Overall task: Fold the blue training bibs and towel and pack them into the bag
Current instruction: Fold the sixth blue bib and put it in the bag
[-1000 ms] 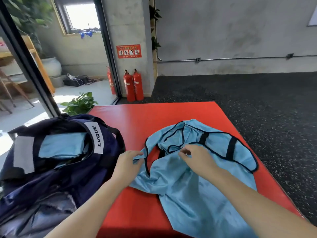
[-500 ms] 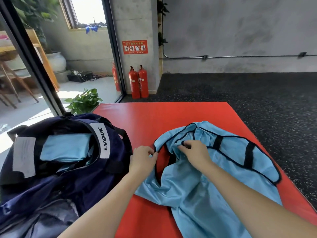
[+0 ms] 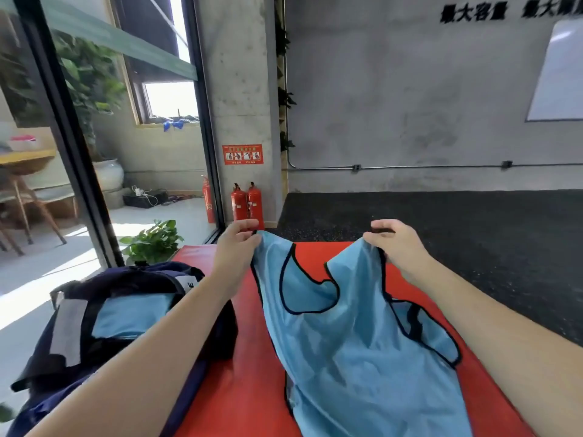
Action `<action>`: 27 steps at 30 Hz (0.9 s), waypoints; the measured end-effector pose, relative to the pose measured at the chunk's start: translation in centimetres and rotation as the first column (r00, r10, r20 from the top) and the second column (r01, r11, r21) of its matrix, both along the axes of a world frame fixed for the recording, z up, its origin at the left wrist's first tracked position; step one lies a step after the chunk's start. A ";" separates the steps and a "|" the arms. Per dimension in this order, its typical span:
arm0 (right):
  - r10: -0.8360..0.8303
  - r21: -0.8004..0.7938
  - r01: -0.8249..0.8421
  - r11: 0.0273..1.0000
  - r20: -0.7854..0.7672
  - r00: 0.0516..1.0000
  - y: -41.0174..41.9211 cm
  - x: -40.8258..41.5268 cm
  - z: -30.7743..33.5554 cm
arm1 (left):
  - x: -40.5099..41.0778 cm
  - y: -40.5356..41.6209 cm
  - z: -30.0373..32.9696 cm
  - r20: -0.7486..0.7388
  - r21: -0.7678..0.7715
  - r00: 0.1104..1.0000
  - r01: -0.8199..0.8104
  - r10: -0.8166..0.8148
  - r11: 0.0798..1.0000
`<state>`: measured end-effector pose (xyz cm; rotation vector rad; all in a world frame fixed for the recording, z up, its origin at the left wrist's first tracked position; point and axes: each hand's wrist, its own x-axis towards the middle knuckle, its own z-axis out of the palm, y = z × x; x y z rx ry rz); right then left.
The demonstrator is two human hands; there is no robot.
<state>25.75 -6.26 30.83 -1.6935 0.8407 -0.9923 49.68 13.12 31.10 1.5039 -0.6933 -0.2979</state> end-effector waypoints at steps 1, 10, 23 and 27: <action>0.012 -0.010 -0.011 1.000 0.041 0.999 0.3 -0.9 1.4 | -0.4 0.4 1.7 0.017 -0.030 1.000 0.022 -0.021 0.999; 0.039 -0.024 -0.032 0.999 0.355 0.934 4.0 -7.8 13.9 | -4.0 3.1 16.1 0.290 -0.213 0.952 0.165 -0.099 0.963; 0.109 -0.199 -0.002 0.980 0.531 0.840 10.5 -16.5 26.6 | -9.1 10.9 30.3 0.561 -0.337 0.824 0.138 0.081 0.931; 0.097 -0.243 0.045 0.969 0.541 0.835 11.1 -17.7 28.0 | -8.8 12.3 31.4 0.608 -0.340 0.780 0.088 0.148 0.936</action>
